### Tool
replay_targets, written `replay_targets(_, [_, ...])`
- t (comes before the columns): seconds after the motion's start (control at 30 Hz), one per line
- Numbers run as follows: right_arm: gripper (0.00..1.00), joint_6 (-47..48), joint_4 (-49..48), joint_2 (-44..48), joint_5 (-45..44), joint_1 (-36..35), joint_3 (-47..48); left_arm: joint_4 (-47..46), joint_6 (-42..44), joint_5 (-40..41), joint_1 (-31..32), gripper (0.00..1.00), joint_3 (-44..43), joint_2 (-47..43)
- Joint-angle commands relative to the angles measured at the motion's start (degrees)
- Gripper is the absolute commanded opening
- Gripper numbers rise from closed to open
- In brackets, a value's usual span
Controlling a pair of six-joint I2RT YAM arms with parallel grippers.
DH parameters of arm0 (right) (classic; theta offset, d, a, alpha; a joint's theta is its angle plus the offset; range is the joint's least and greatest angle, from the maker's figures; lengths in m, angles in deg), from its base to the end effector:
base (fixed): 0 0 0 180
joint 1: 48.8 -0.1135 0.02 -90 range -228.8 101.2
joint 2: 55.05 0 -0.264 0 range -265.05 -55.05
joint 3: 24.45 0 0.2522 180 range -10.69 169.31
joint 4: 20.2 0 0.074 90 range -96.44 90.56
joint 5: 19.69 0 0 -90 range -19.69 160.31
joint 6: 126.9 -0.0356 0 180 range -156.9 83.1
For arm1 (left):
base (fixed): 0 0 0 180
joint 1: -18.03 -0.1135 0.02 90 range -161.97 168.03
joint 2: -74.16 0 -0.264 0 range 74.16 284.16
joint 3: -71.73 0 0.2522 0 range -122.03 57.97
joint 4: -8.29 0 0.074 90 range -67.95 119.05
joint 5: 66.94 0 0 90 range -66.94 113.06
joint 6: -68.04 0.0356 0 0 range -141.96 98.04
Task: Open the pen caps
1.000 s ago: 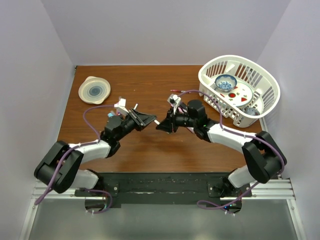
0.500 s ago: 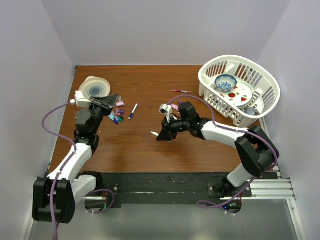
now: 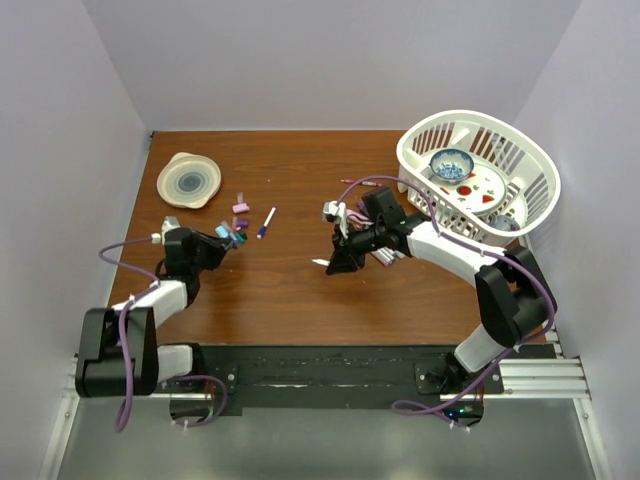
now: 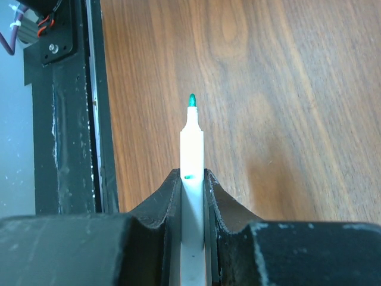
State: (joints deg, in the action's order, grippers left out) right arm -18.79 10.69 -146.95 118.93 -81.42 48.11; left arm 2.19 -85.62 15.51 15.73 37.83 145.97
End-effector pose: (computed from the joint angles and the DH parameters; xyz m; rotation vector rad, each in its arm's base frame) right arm 0.2628 0.1999 0.2189 -1.3381 1.9365 1.1471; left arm 0.2294 0.0045 0.1517 -1.1391 1.9051 -0.7557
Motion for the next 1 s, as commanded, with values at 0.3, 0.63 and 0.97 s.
replay_targets(0.3, [0.0, 1.67, 1.24, -0.12, 0.77, 1.59, 0.96, 4.39, 2.84, 3.86, -1.38, 0.5, -8.07, 8.26])
replay_targets(0.63, [0.0, 0.63, 0.81, 2.07, -7.54, 3.44, 0.87, 7.9, 4.5, 2.11, -2.0, 0.6, -8.42, 1.06])
replay_targets(0.97, [0.0, -6.42, -8.16, 4.81, -39.21, 6.95, -2.73, 4.28, 23.43, -21.69, -4.37, 0.91, -14.98, -11.87])
